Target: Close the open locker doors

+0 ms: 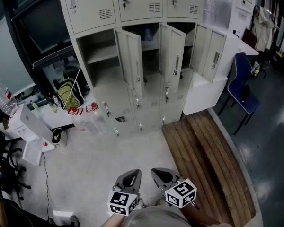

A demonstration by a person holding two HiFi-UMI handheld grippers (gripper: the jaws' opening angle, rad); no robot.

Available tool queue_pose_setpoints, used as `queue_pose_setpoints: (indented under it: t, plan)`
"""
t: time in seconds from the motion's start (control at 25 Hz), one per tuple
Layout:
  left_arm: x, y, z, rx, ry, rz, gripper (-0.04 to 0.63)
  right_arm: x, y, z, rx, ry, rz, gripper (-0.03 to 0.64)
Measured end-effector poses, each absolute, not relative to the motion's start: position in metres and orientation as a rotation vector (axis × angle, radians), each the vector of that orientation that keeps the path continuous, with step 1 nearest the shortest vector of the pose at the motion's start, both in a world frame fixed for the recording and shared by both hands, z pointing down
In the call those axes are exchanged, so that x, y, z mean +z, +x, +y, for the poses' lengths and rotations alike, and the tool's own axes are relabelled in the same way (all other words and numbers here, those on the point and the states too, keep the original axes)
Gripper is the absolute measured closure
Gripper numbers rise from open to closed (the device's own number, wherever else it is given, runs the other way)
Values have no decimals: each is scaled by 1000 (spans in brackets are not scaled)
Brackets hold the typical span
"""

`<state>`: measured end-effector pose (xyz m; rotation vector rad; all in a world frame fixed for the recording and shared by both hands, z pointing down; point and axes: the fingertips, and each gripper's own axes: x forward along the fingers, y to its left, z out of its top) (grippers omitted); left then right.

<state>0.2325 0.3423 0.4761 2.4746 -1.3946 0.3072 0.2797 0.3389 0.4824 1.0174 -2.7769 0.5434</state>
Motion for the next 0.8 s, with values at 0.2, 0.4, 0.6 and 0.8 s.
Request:
queue_pose_setpoints:
  t: [0.2,0.4,0.6,0.8]
  plan:
    - [471,229,344,313,2486,-1389,581,486,279,340,557,1034,-2759,591]
    - [472,228,348,312,2486,-1386,581,488,278,345,556,1040,-2753,591]
    - [470,231,352,312,2490,-1385,580,487,280,348,617,1042,-2765,589]
    - [470,238,359,312,2490,-1382,581,488,284,355,627,1032,-2766,589]
